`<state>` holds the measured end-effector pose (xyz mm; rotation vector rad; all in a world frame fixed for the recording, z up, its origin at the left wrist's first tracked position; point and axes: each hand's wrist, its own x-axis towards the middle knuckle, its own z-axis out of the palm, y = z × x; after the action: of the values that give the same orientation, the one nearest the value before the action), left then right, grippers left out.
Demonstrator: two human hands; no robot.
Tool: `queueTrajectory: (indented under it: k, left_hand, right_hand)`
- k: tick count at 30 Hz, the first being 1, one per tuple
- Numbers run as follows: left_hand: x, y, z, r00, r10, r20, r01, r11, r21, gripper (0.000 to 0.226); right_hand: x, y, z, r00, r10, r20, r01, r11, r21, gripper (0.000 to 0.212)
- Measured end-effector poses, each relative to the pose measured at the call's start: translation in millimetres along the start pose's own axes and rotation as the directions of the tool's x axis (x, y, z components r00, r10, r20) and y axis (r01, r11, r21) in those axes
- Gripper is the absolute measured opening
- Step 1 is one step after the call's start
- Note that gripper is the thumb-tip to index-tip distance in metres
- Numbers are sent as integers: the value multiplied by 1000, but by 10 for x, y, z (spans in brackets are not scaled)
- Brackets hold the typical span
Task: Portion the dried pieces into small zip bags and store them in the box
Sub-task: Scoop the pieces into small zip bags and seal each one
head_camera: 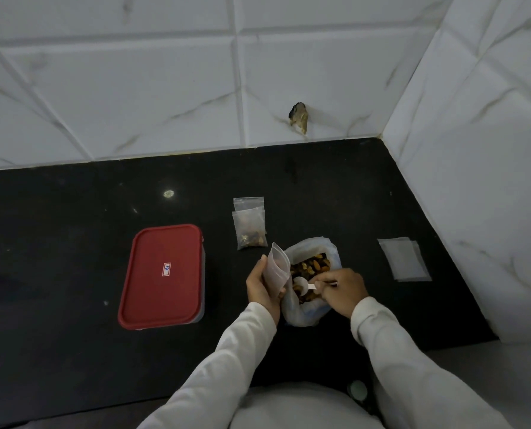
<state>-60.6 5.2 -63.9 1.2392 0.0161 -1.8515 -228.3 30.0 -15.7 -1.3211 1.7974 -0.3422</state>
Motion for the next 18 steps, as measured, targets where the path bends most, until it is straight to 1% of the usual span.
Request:
queueTrajectory:
  k: [6, 8, 11, 13, 15, 18]
  left_hand:
    - [6, 32, -61, 998, 11, 56, -11, 1000, -1, 42]
    - [-2, 43, -68, 998, 18, 59, -19, 1000, 13, 44]
    - [-11, 49, -79, 998, 17, 61, -18, 999, 28, 55]
    - [-22, 65, -67, 999, 18, 47, -20, 999, 27, 52]
    - [-17, 72, -72, 999, 8, 39, -8, 1000, 19, 48]
    - [-18, 74, -62, 999, -8, 37, 8, 1000, 13, 55]
  right_hand:
    - [-53, 28, -58, 999, 49, -18, -45, 986, 161, 23]
    - [-85, 48, -97, 999, 24, -36, -18, 985, 174, 22]
    - [-151, 76, -180, 994, 3, -106, 15, 986, 167, 22]
    - [-220, 51, -250, 988, 5, -155, 28, 977, 213, 23]
    - [-310, -44, -320, 988, 8, -153, 38, 955, 296, 22]
    - [-439, -261, -355, 970, -83, -227, 153, 939, 308, 19]
